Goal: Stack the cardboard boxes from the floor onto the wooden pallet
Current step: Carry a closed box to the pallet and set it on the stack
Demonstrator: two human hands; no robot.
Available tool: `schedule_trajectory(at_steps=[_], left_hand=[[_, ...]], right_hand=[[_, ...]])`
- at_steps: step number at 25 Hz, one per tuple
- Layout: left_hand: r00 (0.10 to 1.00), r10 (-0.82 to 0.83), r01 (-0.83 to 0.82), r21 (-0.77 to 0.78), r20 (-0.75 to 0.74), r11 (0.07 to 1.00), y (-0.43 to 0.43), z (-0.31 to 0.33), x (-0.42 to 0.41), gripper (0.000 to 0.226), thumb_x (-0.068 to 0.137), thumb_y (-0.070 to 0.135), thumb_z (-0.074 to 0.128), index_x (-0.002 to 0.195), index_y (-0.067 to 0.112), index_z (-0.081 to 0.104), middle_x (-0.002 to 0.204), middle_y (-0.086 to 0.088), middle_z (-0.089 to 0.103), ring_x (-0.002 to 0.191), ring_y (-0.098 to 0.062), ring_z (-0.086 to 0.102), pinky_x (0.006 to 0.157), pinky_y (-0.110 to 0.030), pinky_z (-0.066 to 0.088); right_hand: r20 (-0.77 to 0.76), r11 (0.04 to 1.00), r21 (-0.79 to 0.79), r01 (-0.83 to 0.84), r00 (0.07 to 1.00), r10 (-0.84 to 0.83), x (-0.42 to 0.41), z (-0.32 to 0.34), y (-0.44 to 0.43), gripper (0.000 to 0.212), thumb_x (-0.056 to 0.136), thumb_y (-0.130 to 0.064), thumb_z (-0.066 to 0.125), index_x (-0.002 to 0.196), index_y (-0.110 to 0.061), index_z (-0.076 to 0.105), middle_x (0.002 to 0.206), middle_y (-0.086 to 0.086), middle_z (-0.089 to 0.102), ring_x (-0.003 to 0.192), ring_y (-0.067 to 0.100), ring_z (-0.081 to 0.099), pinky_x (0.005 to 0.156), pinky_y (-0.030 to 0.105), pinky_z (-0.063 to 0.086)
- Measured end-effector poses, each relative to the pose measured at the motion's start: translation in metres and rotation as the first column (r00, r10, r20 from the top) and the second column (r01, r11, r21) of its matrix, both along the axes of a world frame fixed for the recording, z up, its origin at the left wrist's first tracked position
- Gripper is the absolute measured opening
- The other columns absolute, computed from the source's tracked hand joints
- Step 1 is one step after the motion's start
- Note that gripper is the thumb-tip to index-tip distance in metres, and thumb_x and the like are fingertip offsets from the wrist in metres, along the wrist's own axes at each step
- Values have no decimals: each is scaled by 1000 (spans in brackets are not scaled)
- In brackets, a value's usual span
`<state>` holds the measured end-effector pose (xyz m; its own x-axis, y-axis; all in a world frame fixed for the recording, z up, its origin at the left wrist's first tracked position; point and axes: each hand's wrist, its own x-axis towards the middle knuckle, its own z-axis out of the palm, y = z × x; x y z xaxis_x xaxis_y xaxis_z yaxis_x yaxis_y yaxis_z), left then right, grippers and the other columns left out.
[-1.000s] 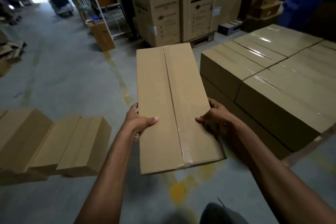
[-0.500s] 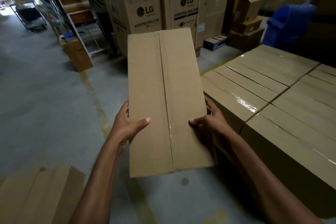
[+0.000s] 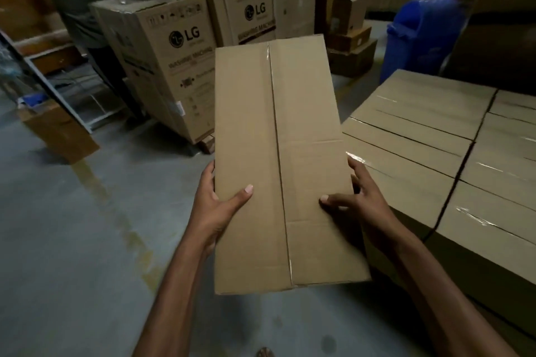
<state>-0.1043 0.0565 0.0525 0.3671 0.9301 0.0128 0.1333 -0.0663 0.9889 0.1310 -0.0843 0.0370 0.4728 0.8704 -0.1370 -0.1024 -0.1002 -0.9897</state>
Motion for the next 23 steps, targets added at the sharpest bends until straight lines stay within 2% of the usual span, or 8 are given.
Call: schedule_trajectory(at_steps=[2,4,6,9,12,14,19,23], left_hand=[[996,-83,82,-9,-28,997,42,10,7,80,82,13,85,145,36,42,114,23,60,92,14,66,70,-11,56],[987,-157,156,-11,-44,988,80,20,19,71,83,13,83,134,43,44,108,26,57,82,21,63,63,-7,53],[973,-222,222,-8,-71,975,114,29,36,63,84,12,83,120,48,45,104,27,57,76,24,61,60,-5,50],[940,-325,327,-5,-103,945,161,35,71,63,85,14,82,127,43,45,103,25,58,73,25,60,59,-3,49],[899,-417,420,-9,-136,907,204,40,121,67,84,19,84,132,43,44,105,26,59,77,24,60,61,-2,49],[870,-474,478,-2,-137,878,233,39,158,65,84,21,84,130,45,46,107,27,61,84,19,63,65,-5,51],[804,-569,579,9,-172,815,295,41,244,68,83,25,85,137,45,50,116,22,66,98,9,66,77,-13,55],[802,-573,575,-38,-172,817,339,47,295,62,82,18,85,128,42,51,107,21,65,86,9,67,71,-14,54]], right_hand=[[-3,997,4,83,997,-83,-3,6,27,91,84,-1,78,153,-40,34,115,-27,49,91,-8,55,58,11,52],[-10,990,19,140,990,-140,0,11,49,90,83,-1,78,153,-39,36,119,-20,56,92,-4,64,60,12,54],[-9,980,13,198,980,-198,7,13,68,90,81,-6,81,152,-41,38,126,-12,60,103,3,65,72,21,57],[8,960,0,281,960,-281,26,15,94,89,76,-12,86,148,-43,43,132,-7,63,117,15,63,91,37,56],[-28,922,24,386,922,-386,53,18,118,82,79,-2,81,143,-40,46,122,-8,67,101,8,70,78,24,57],[-35,900,30,435,900,-434,76,15,135,82,81,0,79,143,-40,45,117,-11,66,94,3,70,77,22,54],[-74,838,-1,546,835,-545,137,12,184,81,81,1,78,146,-34,46,121,-1,67,104,12,69,94,38,57],[-131,789,-16,614,781,-611,181,25,228,61,87,-5,76,137,-30,51,115,1,67,98,11,68,91,34,57]])
